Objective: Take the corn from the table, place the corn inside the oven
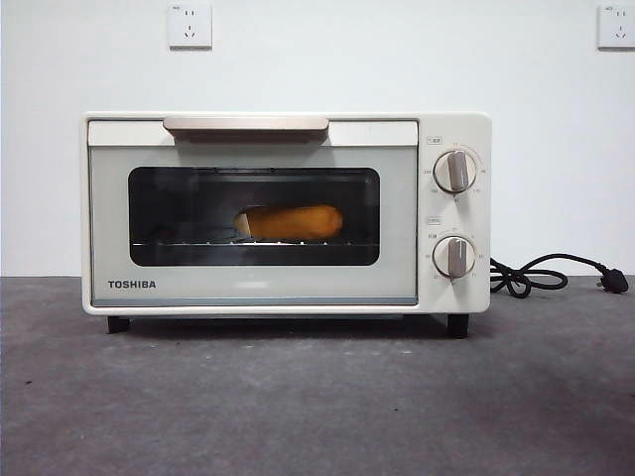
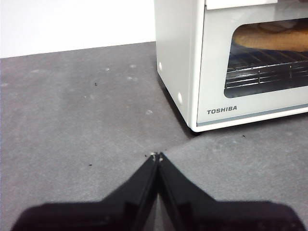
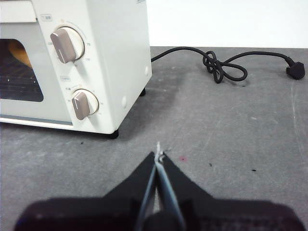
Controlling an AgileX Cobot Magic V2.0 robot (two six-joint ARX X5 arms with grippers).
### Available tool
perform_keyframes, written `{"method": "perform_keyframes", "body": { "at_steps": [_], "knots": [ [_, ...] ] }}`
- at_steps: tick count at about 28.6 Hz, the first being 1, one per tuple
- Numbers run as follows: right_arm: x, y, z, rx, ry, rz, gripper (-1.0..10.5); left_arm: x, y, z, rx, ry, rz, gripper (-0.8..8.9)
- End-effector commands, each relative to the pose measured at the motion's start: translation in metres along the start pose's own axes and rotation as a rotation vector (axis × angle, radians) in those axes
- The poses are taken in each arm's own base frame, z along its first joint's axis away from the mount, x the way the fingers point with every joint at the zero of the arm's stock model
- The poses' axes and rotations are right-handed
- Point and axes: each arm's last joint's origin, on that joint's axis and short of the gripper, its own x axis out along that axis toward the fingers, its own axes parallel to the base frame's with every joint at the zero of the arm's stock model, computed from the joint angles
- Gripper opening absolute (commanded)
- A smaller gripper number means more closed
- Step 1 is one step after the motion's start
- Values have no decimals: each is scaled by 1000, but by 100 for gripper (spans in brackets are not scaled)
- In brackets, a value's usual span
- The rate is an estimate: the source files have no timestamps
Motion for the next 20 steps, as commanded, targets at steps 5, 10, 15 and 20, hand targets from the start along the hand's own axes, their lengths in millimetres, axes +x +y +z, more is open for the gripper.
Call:
{"method": "perform_keyframes", "body": {
  "at_steps": [5,10,15,20],
  "knots": [
    [1,0,-3,10,5,-2,1,2,0,-3,-2,15,4,-4],
    [1,0,-3,10,5,-2,1,3,1,-5,-7,40,2,-4],
    [1,0,-3,10,5,-2,1,5,1,-7,-13,71,-1,-4],
    [1,0,-3,9,5,-2,1,7,1,-8,-17,94,-3,-4]
  ]
}}
